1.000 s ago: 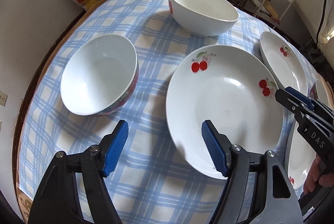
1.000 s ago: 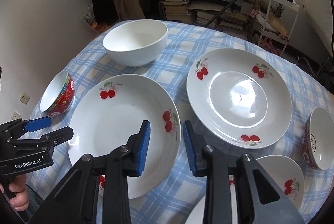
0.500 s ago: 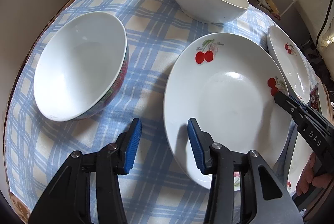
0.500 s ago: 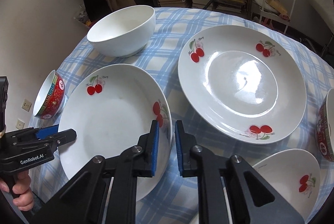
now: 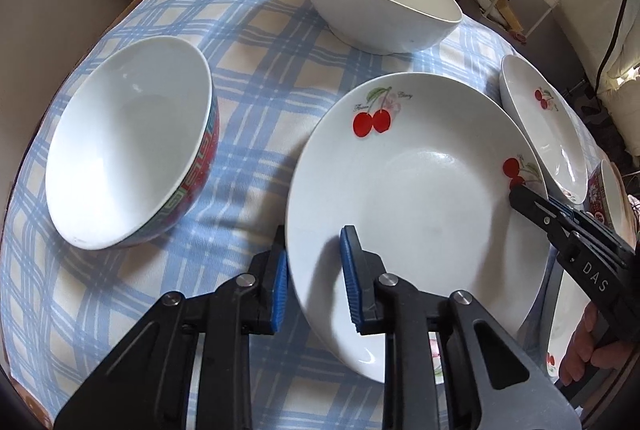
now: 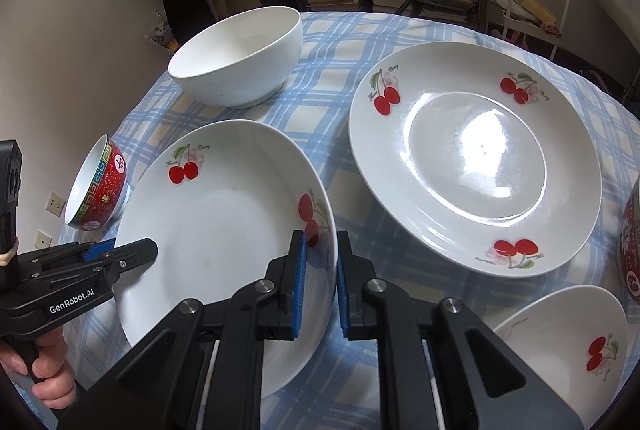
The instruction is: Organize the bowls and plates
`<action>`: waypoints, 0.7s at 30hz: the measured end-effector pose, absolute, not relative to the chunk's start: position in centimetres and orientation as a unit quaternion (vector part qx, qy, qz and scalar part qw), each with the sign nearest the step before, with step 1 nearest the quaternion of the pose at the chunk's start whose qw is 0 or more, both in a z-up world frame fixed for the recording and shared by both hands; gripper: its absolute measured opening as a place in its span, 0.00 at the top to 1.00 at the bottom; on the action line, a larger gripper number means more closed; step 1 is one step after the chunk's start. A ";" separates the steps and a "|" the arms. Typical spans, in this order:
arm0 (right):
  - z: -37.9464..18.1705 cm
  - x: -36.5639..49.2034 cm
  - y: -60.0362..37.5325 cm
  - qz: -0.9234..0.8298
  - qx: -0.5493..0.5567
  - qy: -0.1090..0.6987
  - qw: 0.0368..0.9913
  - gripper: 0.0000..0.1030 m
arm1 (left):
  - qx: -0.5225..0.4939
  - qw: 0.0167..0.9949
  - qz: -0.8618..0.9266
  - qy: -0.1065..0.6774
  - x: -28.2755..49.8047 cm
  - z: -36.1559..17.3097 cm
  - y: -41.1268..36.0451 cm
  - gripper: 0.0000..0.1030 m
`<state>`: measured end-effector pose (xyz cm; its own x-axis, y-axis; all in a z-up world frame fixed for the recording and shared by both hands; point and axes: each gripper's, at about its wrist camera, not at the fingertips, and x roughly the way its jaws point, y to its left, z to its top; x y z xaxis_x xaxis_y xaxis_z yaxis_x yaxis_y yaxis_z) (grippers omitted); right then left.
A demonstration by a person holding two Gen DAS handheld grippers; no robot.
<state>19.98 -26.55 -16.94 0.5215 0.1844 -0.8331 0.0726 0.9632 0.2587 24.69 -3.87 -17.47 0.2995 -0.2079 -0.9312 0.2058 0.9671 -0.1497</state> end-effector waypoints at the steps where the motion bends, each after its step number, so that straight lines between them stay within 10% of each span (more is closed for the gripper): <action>1: -16.9 19.9 -26.5 0.032 0.132 0.488 0.862 0.85 | -0.007 0.804 -0.128 0.581 24.7 -17.4 -3.7 0.78; 21: -16.5 16.2 -24.7 0.044 0.124 0.511 0.850 0.87 | 0.013 0.793 -0.139 0.593 21.3 -16.8 -2.1 0.79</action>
